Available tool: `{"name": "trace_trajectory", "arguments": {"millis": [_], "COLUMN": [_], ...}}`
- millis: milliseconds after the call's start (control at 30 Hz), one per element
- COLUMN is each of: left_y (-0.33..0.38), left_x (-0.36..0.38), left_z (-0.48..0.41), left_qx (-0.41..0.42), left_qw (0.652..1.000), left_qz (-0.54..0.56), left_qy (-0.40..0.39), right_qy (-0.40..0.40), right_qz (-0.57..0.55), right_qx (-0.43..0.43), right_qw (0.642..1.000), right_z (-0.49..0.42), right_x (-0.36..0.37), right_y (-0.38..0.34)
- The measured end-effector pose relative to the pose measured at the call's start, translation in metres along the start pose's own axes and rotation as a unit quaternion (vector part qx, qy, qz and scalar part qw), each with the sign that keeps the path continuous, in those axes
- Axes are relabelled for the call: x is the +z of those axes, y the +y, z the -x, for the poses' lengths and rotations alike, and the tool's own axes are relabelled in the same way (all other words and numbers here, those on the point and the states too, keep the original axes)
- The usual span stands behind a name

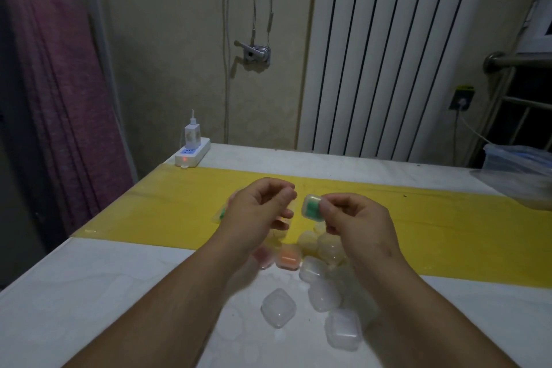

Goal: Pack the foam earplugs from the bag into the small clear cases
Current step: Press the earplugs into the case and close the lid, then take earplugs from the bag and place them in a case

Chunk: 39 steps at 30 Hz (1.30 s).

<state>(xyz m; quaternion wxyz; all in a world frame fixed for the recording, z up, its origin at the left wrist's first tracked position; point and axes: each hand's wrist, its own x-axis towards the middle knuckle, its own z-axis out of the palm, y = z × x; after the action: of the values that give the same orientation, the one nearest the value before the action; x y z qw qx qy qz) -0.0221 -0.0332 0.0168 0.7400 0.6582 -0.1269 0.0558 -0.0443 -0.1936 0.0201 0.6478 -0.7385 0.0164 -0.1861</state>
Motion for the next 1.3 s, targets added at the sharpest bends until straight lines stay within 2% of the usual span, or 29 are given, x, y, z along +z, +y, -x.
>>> {"name": "trace_trajectory", "arguments": {"millis": [67,167,233,300,467,567,633,700,800,867,967,1067,1200,1300], "left_y": [0.001,0.000,0.001,0.003,0.003,0.001,-0.004,-0.012,-0.020,-0.024,-0.028,-0.031,-0.034,-0.034], "left_x": [-0.003,-0.011,-0.014,-0.018,-0.027,-0.026,-0.027,-0.032,-0.034,-0.034,-0.034,-0.034,-0.034,-0.035], "left_z": [-0.002,-0.006,-0.008,-0.009,-0.011,-0.010,-0.010,-0.013,-0.018,-0.021,-0.024,-0.024,-0.024,-0.025], "left_qx": [0.001,0.012,0.014,0.012,0.018,0.018,0.014,0.015,0.054,0.077,0.085,0.064,0.039,0.033], "left_qw": [0.999,0.995,0.992,0.988,0.977,0.976,0.975,0.971,0.934,0.908,0.877,0.869,0.880,0.891], "left_qz": [-0.003,-0.041,-0.049,-0.049,-0.074,-0.090,-0.112,-0.170,-0.332,-0.397,-0.462,-0.486,-0.469,-0.448], "left_qy": [0.039,0.086,0.114,0.149,0.197,0.198,0.192,0.169,0.117,0.111,0.104,0.074,0.060,0.066], "right_qy": [0.017,-0.049,-0.111,-0.158,-0.197,-0.213,-0.199,-0.180,-0.138,-0.128,-0.153,-0.177,-0.174,-0.178], "right_qz": [-0.008,0.090,0.169,0.196,0.328,0.368,0.400,0.404,0.401,0.404,0.415,0.444,0.494,0.477], "right_qx": [0.002,-0.026,-0.040,-0.039,-0.047,-0.064,-0.102,-0.121,-0.122,-0.108,-0.088,-0.069,-0.057,-0.049], "right_qw": [1.000,0.994,0.978,0.967,0.923,0.903,0.889,0.889,0.897,0.899,0.892,0.876,0.850,0.859], "right_z": [-0.002,0.001,0.007,0.010,0.010,0.018,0.019,0.016,0.007,-0.001,-0.017,-0.032,-0.045,-0.046], "right_x": [-0.005,-0.006,-0.003,0.001,0.005,0.010,0.015,0.015,0.013,0.013,0.019,0.034,0.060,0.075], "right_y": [0.000,0.001,0.001,0.001,0.005,0.006,0.006,0.006,0.005,0.001,-0.004,-0.004,0.000,0.003]}}
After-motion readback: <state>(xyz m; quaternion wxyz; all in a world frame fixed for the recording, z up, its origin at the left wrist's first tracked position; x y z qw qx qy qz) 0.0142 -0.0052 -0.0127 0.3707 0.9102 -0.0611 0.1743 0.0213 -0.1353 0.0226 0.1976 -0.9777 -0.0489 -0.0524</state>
